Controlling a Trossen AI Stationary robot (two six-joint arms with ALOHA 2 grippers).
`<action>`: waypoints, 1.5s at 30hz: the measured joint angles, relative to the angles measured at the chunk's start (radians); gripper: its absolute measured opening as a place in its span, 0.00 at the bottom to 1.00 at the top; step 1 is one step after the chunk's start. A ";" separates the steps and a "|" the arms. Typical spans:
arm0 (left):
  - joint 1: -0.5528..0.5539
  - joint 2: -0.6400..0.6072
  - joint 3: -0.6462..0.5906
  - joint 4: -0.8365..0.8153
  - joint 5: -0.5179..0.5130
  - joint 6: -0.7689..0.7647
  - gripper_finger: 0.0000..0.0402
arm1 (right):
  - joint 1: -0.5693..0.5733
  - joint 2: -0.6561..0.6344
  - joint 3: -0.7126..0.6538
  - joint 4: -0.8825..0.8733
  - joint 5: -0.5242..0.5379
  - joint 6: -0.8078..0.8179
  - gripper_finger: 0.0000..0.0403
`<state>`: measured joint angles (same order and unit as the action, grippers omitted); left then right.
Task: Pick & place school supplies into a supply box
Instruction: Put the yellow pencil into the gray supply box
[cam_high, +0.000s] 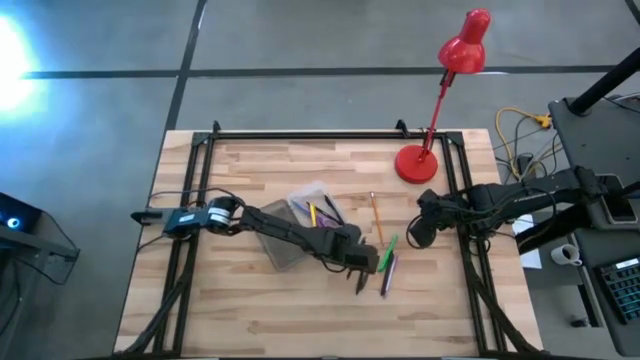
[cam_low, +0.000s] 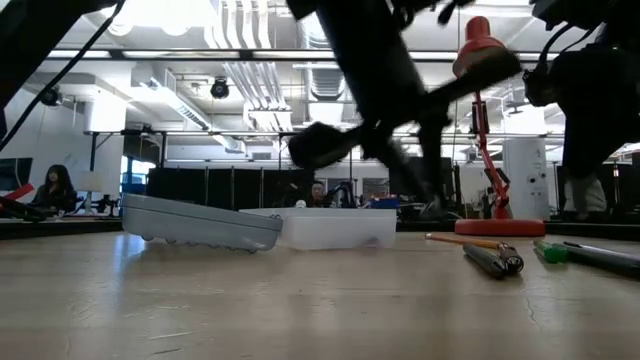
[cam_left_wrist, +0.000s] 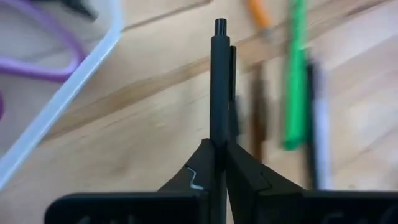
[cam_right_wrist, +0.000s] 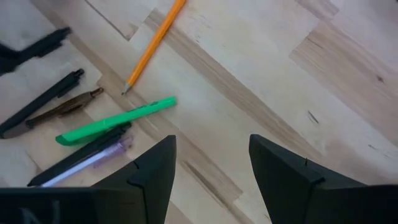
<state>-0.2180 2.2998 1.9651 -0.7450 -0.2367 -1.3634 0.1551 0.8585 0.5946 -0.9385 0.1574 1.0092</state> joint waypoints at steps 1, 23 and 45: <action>0.000 -0.003 0.019 -0.010 -0.007 0.000 0.01 | 0.000 0.000 -0.003 0.000 0.000 0.000 0.48; 0.001 -0.273 -0.255 0.315 -0.123 0.016 0.00 | 0.000 -0.006 -0.011 0.012 0.051 0.063 0.48; 0.019 -0.453 -0.453 0.413 -0.126 0.051 0.16 | 0.000 -0.006 -0.030 0.012 -0.001 0.015 0.48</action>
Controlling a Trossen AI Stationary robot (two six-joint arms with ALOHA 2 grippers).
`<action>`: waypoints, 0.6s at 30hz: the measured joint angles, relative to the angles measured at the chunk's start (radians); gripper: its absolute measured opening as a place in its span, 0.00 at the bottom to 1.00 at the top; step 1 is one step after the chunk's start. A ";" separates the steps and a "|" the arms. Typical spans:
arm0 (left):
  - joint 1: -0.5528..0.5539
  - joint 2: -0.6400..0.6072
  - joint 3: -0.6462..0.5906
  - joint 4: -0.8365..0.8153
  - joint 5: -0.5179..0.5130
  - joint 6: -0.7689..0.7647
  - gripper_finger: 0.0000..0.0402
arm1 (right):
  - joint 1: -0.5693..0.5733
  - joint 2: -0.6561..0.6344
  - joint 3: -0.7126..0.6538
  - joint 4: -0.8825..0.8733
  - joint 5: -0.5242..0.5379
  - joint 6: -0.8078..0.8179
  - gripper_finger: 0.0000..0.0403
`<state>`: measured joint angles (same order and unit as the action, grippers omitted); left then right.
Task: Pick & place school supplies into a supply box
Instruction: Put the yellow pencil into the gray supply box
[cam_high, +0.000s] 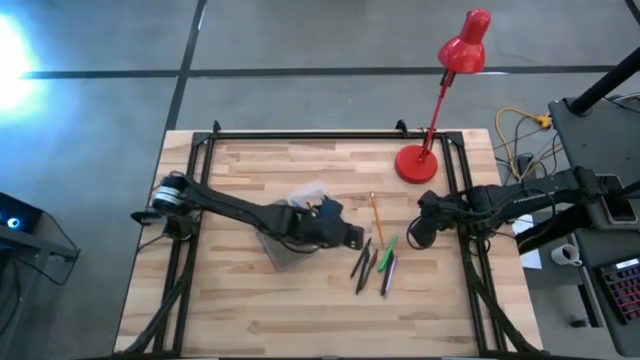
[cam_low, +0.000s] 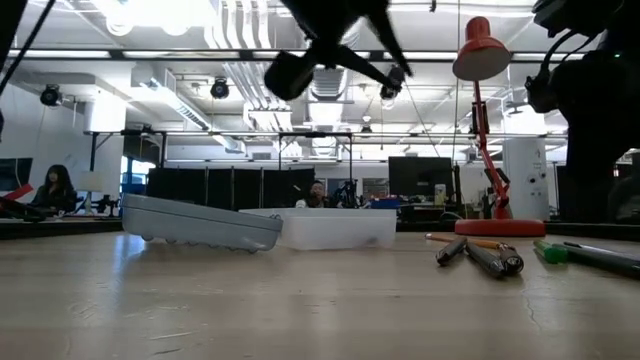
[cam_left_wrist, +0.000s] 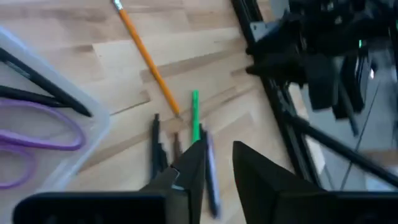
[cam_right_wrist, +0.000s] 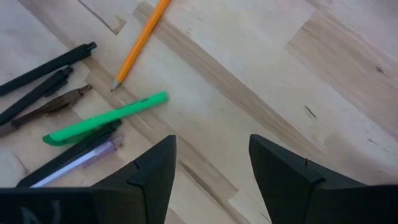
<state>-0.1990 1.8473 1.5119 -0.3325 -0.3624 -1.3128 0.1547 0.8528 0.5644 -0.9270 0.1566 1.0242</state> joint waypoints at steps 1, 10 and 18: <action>0.006 -0.031 -0.029 0.006 0.016 0.022 0.15 | 0.000 0.000 0.000 0.003 0.000 -0.005 0.48; 0.008 -0.392 -0.554 0.660 0.021 0.449 0.09 | 0.000 0.001 0.000 0.054 0.000 -0.037 0.48; 0.003 -0.823 -0.952 0.736 -0.019 0.299 0.08 | 0.000 0.002 0.000 0.052 0.003 0.010 0.48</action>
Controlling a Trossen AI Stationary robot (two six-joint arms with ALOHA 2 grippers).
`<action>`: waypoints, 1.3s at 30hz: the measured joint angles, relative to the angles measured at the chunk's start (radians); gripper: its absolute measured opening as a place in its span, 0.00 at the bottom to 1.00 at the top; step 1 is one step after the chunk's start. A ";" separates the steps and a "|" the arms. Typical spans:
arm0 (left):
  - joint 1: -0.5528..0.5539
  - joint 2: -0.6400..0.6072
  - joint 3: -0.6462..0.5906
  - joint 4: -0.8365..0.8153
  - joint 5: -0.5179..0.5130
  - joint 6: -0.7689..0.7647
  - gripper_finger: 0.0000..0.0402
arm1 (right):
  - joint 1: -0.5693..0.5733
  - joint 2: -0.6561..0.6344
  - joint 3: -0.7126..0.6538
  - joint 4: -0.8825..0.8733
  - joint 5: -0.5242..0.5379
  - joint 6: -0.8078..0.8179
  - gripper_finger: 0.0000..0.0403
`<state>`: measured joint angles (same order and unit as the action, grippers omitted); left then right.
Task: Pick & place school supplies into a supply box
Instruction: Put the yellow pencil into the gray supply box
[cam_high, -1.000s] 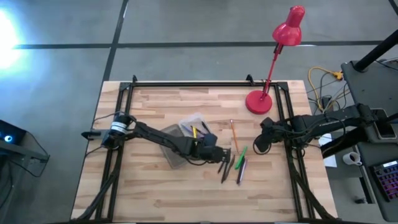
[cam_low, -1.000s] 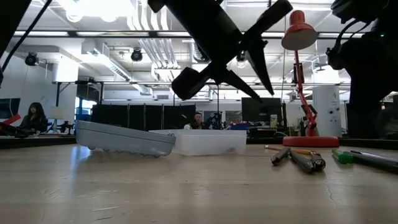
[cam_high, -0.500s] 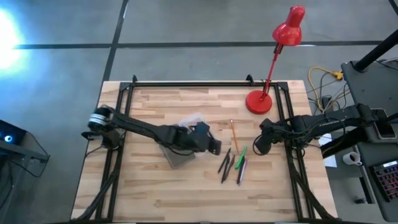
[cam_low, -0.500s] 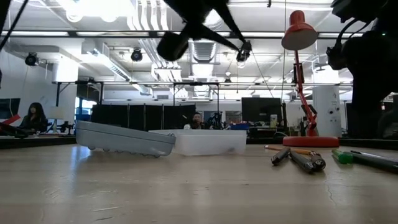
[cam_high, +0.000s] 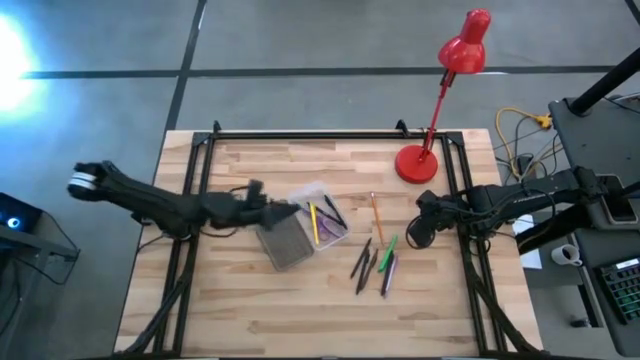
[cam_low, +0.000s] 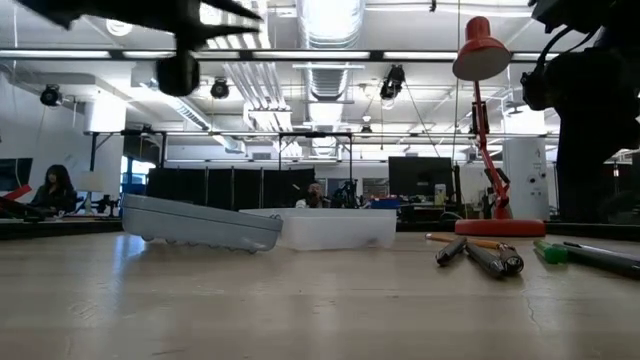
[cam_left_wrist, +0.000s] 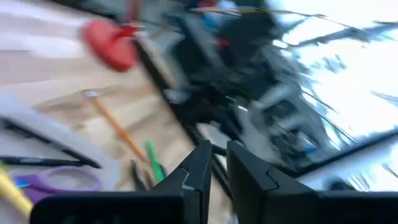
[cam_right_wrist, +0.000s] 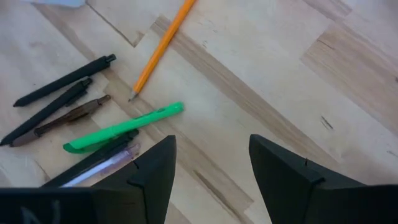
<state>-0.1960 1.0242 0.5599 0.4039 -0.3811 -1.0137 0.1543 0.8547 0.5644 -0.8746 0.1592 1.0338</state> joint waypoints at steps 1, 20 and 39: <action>-0.009 -0.043 -0.037 0.040 0.007 0.060 0.08 | 0.000 0.000 0.000 0.000 0.002 0.004 0.48; 0.058 -0.598 -0.492 0.326 0.293 0.693 0.08 | -0.064 0.138 0.000 0.284 0.132 -0.005 0.48; 0.060 -0.911 -0.537 -0.167 0.301 0.802 0.08 | -0.150 0.503 0.147 0.279 -0.024 0.227 0.48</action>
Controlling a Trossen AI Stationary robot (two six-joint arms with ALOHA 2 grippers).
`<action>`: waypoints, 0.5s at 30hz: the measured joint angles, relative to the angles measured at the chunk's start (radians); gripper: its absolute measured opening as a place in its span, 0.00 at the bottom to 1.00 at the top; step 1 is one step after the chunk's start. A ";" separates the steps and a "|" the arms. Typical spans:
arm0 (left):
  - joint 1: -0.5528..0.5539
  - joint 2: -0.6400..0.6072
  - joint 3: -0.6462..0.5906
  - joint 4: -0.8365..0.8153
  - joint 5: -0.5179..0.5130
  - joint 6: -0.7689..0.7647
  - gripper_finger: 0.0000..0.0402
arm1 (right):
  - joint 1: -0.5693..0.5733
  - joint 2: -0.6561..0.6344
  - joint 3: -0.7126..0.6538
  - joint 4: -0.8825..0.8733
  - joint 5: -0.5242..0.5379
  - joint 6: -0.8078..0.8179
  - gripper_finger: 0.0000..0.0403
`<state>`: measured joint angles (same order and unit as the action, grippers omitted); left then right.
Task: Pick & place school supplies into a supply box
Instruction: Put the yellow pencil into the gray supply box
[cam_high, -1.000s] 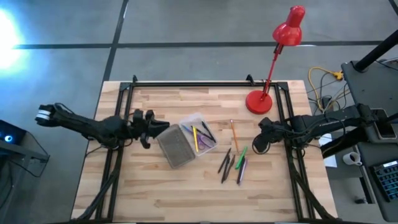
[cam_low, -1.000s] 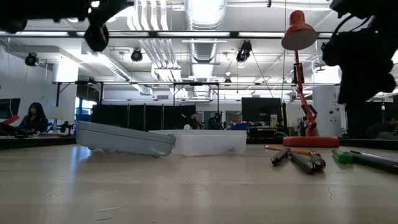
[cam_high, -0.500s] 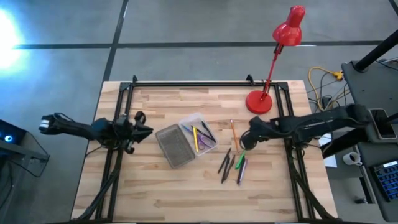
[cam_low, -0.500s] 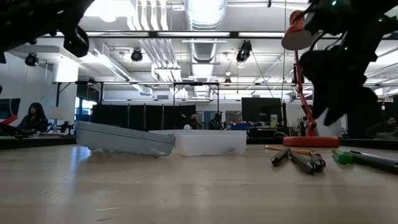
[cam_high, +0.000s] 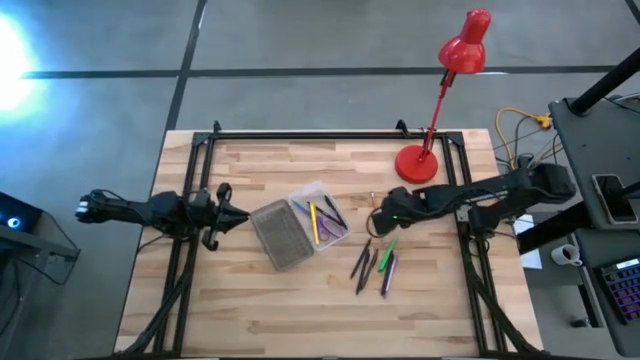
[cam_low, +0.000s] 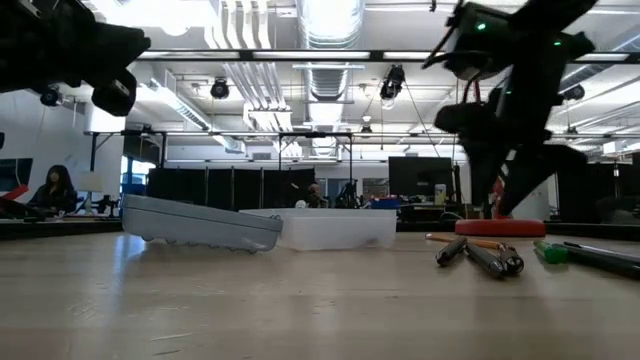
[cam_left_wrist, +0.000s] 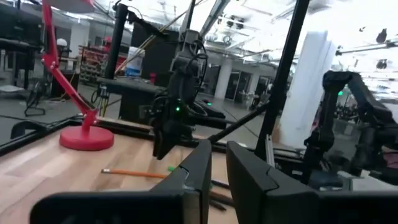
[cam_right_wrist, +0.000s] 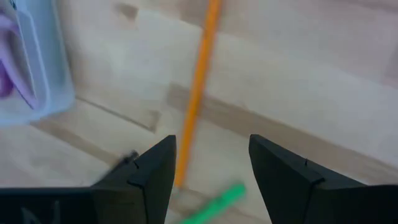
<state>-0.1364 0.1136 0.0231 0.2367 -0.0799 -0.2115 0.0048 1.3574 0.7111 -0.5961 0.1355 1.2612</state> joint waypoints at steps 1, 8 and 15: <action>0.000 -0.002 0.000 -0.008 0.000 0.006 0.08 | -0.009 0.028 0.019 -0.002 0.000 -0.009 0.48; 0.000 0.022 0.000 -0.029 0.000 0.010 0.08 | -0.082 0.193 0.125 -0.048 -0.004 -0.021 0.48; 0.000 0.081 0.001 -0.029 -0.001 0.011 0.08 | -0.114 0.297 0.218 -0.083 -0.027 -0.144 0.48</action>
<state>-0.1364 0.1946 0.0238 0.2079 -0.0807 -0.2005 -0.1094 1.6546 0.9295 -0.6787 0.1081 1.1167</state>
